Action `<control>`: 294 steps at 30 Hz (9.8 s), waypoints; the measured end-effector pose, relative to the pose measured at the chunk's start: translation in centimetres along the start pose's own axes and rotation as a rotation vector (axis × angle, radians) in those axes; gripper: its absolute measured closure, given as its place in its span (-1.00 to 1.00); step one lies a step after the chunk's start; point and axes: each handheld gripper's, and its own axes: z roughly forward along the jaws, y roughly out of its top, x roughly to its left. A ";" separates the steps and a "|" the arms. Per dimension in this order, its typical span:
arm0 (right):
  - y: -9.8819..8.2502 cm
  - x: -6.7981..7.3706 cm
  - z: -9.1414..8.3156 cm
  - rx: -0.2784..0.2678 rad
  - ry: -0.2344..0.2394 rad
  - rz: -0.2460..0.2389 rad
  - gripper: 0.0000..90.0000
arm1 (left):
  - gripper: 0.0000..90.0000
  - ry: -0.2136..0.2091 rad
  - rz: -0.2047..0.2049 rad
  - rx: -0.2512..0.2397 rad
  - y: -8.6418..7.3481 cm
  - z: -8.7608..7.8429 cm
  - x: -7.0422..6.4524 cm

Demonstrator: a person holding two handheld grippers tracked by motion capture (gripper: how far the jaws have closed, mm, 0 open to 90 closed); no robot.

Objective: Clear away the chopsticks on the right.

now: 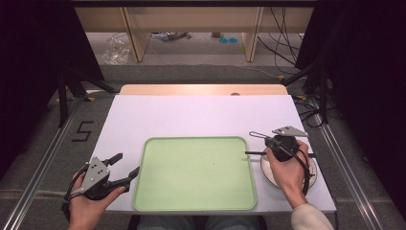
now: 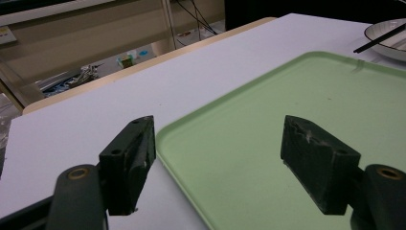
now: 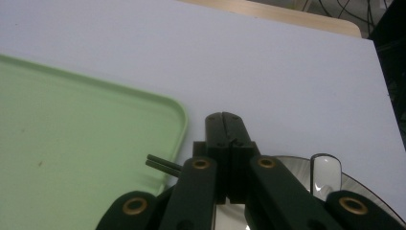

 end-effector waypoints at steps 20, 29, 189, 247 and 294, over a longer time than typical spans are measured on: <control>0.3 0.0 1.5 0.180 0.022 0.051 1.00 | -0.37 -0.004 -0.001 -0.005 0.0 0.2 0.0; 0.4 0.1 3.2 0.263 0.021 0.067 1.00 | -0.37 0.000 0.001 0.003 0.0 0.1 0.0; 2.5 2.6 7.7 0.330 0.029 -1.056 0.95 | -0.33 -0.001 -0.002 -0.012 0.1 0.1 0.1; 10.1 5.0 -1.5 -0.268 0.395 0.067 0.96 | -0.32 0.002 -0.005 -0.014 0.0 0.0 0.1; 7.1 6.9 6.3 0.369 0.131 0.287 0.95 | -0.32 -0.003 -0.012 -0.011 0.0 0.1 -0.1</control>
